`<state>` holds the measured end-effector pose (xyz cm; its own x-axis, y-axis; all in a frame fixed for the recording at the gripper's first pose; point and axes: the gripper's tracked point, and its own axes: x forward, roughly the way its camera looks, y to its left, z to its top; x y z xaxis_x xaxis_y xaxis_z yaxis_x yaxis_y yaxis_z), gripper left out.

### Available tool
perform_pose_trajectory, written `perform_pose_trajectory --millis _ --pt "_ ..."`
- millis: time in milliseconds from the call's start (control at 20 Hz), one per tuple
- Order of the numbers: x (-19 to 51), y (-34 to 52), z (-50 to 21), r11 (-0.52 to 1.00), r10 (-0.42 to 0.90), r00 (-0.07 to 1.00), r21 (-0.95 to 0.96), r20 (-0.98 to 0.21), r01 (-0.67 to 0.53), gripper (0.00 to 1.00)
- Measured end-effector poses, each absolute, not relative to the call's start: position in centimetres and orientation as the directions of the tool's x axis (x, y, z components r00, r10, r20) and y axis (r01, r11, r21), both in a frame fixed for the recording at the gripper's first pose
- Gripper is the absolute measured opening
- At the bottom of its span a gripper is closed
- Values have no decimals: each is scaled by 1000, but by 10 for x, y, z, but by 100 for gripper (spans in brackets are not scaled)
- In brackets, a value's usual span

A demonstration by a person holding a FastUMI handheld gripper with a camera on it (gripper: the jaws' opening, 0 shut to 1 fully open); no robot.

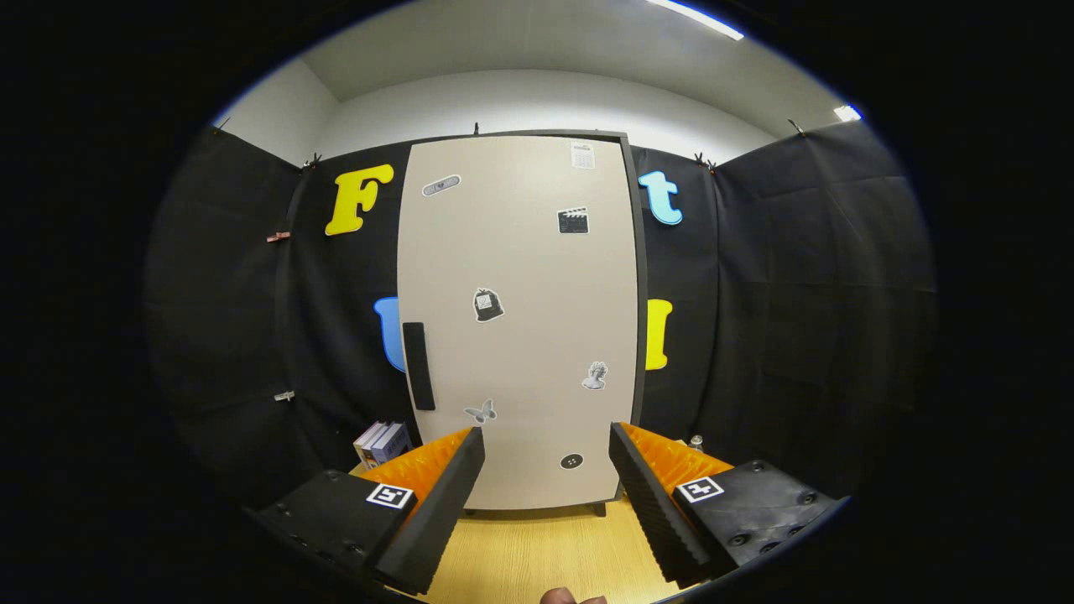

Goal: Open the shoe cabinet door, grab the shoes and put them into the shoe cabinet, then close the shoe cabinet door.

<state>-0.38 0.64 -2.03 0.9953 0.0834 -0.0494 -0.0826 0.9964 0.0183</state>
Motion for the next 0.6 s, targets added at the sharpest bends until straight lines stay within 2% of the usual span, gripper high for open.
perform_pose_trajectory --millis 600 --pt "-8 8 -18 996 87 995 18 -49 -86 98"
